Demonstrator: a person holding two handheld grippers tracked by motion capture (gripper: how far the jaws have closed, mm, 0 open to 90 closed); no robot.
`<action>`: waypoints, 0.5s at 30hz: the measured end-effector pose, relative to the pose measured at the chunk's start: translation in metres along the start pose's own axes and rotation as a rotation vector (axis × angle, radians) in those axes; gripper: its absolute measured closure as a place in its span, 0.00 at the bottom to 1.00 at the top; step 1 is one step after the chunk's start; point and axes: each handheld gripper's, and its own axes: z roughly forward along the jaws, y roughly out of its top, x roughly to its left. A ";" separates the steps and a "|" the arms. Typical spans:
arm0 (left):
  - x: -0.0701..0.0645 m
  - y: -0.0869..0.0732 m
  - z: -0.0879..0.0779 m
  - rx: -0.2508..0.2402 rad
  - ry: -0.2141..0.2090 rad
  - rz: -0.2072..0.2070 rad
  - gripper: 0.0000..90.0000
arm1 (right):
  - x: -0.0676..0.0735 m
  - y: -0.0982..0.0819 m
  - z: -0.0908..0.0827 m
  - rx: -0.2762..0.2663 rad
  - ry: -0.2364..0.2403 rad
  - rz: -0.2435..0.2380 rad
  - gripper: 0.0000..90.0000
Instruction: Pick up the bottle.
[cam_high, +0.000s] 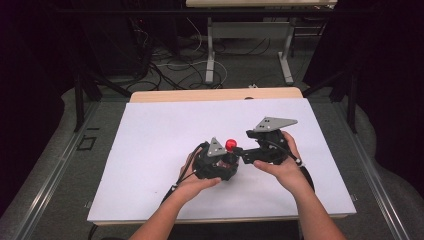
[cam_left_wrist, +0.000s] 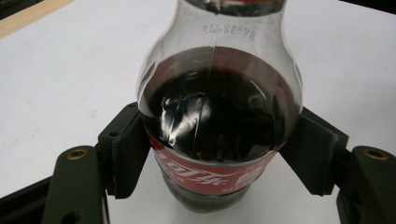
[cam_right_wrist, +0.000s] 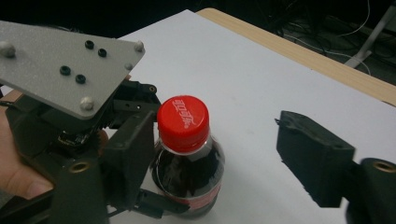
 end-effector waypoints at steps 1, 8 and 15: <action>0.000 0.000 0.000 -0.002 0.001 0.000 0.33 | 0.000 0.000 0.001 -0.001 -0.003 -0.002 0.34; -0.002 -0.002 0.002 -0.009 -0.005 -0.016 0.33 | 0.010 0.004 0.009 0.027 0.026 -0.041 0.43; -0.004 -0.003 0.001 -0.001 -0.011 -0.012 0.33 | 0.018 0.008 0.017 0.004 0.008 -0.048 0.54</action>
